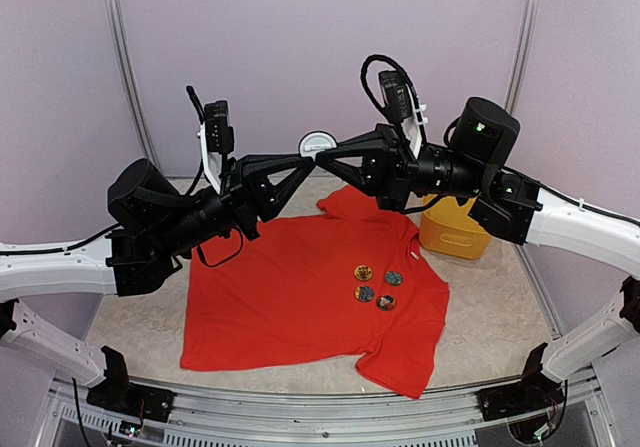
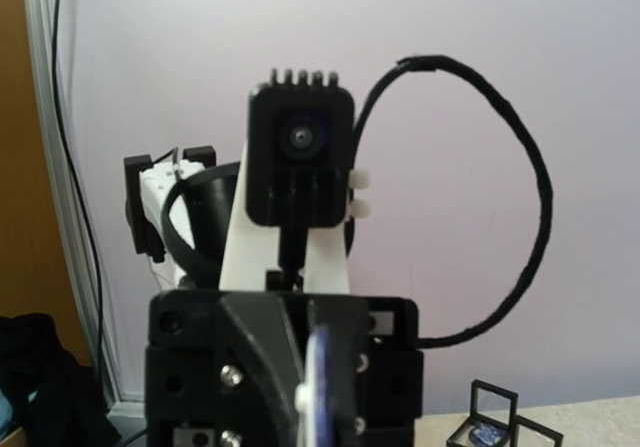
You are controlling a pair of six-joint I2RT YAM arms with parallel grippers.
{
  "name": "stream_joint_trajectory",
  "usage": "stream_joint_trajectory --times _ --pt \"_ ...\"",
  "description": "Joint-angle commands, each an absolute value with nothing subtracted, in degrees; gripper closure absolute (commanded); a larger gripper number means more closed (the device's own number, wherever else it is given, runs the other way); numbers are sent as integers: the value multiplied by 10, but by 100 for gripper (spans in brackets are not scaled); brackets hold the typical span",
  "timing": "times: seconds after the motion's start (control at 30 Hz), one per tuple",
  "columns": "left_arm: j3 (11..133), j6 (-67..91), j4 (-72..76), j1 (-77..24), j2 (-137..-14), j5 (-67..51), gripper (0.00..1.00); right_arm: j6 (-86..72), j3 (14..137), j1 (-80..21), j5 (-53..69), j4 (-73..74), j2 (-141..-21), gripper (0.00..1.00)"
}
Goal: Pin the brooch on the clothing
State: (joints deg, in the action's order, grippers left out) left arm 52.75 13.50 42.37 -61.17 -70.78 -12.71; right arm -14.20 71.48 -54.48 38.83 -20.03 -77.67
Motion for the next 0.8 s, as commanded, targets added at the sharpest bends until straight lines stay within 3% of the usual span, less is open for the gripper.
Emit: stream_joint_trajectory --times 0.0,0.3,0.33,0.5,0.57,0.67,0.77 --pt "537 140 433 -614 -713 -127 100 -140 703 -550 389 -190 -771 100" --pt "522 128 438 -614 -704 -124 100 -106 699 -549 382 -142 -769 97" --pt "520 126 434 -614 -701 -119 100 -102 700 -549 381 -135 -768 83" --pt "515 112 377 -614 -681 -88 100 -67 699 -546 341 -80 -743 42" --pt "516 87 319 -614 -668 -70 100 -36 703 -539 302 -14 -723 30" --pt "515 47 201 -614 -641 -54 100 -6 705 -518 275 93 -686 21" --pt "530 9 83 -614 -619 -69 100 42 723 -505 295 179 -663 19"
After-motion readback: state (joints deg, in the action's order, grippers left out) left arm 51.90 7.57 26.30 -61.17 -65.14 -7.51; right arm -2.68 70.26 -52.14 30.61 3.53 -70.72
